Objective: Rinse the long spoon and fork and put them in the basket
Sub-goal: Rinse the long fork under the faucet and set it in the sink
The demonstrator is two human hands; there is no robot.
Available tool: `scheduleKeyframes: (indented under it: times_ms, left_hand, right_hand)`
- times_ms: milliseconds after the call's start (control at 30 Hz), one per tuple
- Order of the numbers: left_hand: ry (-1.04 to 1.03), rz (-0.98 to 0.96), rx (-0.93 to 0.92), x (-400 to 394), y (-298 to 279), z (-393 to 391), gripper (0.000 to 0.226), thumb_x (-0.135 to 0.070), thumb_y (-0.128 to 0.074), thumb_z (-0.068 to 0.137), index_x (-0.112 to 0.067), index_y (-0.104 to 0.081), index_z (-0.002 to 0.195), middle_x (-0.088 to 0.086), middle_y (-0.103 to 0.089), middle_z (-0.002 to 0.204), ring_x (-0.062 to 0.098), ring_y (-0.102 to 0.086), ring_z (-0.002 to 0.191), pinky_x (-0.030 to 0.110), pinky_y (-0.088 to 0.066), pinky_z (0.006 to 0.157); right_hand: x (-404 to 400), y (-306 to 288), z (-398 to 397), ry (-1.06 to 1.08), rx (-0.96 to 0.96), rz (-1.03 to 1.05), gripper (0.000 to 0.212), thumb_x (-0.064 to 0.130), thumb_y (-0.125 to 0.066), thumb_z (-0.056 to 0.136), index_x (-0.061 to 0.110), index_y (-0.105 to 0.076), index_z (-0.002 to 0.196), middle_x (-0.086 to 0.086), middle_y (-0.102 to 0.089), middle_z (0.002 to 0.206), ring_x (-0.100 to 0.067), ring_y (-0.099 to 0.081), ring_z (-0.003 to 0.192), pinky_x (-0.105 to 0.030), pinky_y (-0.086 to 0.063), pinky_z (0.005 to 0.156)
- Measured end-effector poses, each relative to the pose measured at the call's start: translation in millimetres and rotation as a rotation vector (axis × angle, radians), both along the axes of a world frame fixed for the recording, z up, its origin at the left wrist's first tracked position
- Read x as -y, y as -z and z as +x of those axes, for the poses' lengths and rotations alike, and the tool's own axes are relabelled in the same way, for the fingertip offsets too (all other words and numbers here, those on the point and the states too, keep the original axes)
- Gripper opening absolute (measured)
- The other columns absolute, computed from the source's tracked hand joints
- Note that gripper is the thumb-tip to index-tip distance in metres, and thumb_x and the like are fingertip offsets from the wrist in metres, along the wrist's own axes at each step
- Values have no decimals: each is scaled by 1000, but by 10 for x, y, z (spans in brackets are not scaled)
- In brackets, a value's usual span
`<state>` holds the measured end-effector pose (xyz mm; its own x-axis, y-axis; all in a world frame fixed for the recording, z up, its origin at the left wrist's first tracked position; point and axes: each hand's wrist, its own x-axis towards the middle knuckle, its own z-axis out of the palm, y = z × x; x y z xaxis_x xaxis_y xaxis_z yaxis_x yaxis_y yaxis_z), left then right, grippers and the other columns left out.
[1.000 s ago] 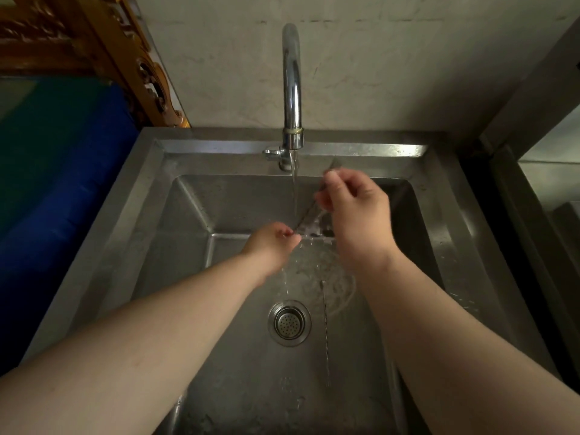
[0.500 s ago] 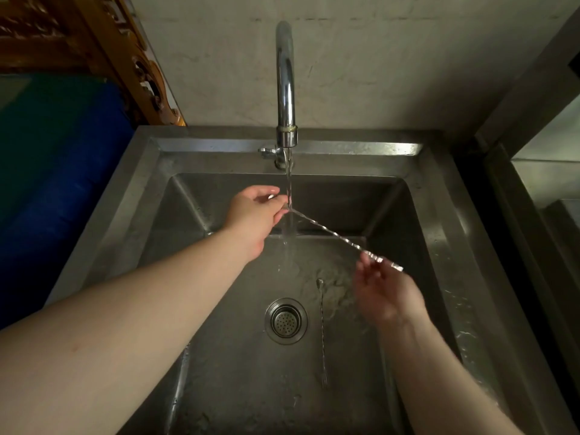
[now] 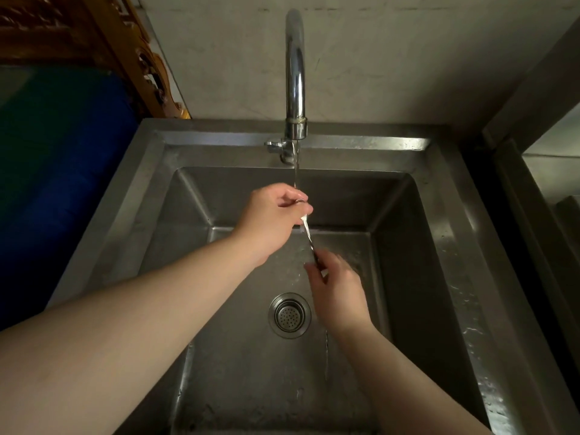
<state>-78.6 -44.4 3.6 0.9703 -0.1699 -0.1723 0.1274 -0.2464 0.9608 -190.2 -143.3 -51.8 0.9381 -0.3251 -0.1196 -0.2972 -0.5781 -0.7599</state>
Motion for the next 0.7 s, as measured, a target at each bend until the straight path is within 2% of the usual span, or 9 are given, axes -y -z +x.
scheduleKeyframes:
  times_ms: [100,167,233,333,367,433,533,633,700]
  left_hand:
    - [72,48,-22,-131,29,-6,15,-17,-76,77,-24,-69,88,0,-73,88,6,-68,69,12,-47,56]
    - [124,199,49,-308,90,13,30,-35,-74,78,-28,-64,106,-8,-70,100,4,-66,86,15,-47,70]
    - [116,488,249,-577,156,37,40,-42,-68,81,-26,-60,117,-8,-64,112,9,-59,102,24,-43,85]
    - [102,932,551,-1101,275,87,41,-35,-64,84,-15,-62,120,9,-59,123,31,-48,118,39,-38,96]
    - [135,1068,561,-1273,323,105,44,-35,-63,84,-16,-59,123,10,-55,130,34,-42,126,44,-36,100]
    - [229,1277,466,-1564,441,114,52,-41,-57,87,-21,-50,134,9,-39,148,33,-21,142,51,-25,110]
    - [297,1397,328,-1857,623,71,59,-48,-48,89,-25,-41,142,6,-20,159,29,-3,147,51,-13,116]
    - [314,1395,363,-1964,707,37,57,-51,-44,89,-26,-44,141,3,-21,159,28,-3,147,51,-13,116]
    - [295,1359,384,-1964,716,49,56,-52,-44,88,-27,-47,138,1,-26,157,28,-7,146,51,-15,115]
  right_hand:
    - [-49,60,-15,-5,-6,3,16,25,-54,98,16,-67,93,1,-68,81,-22,-61,78,-36,-48,67]
    - [-73,126,-38,32,-42,34,18,26,-54,97,16,-66,89,-1,-68,77,-24,-61,76,-37,-48,67]
    - [-87,233,-59,62,-81,59,20,25,-54,97,13,-68,90,-3,-69,82,-25,-61,81,-39,-50,73]
    - [-124,436,-101,81,-141,85,21,22,-54,96,11,-71,91,-4,-65,91,-22,-58,89,-36,-47,82]
    - [-132,514,-114,89,-171,96,21,21,-54,96,11,-71,90,-5,-65,90,-23,-58,88,-36,-48,81]
    - [-150,685,-139,119,-235,113,23,21,-53,95,10,-70,86,-9,-66,85,-27,-59,84,-37,-48,76]
    - [-171,951,-203,171,-306,120,24,22,-54,93,10,-69,80,-10,-68,79,-29,-60,78,-35,-46,69]
    - [-201,1223,-262,198,-363,103,26,19,-56,91,16,-59,66,-5,-60,65,-26,-55,68,-34,-44,61]
    - [-214,1393,-273,194,-403,105,24,17,-56,93,19,-59,69,-2,-60,67,-23,-55,67,-34,-47,62]
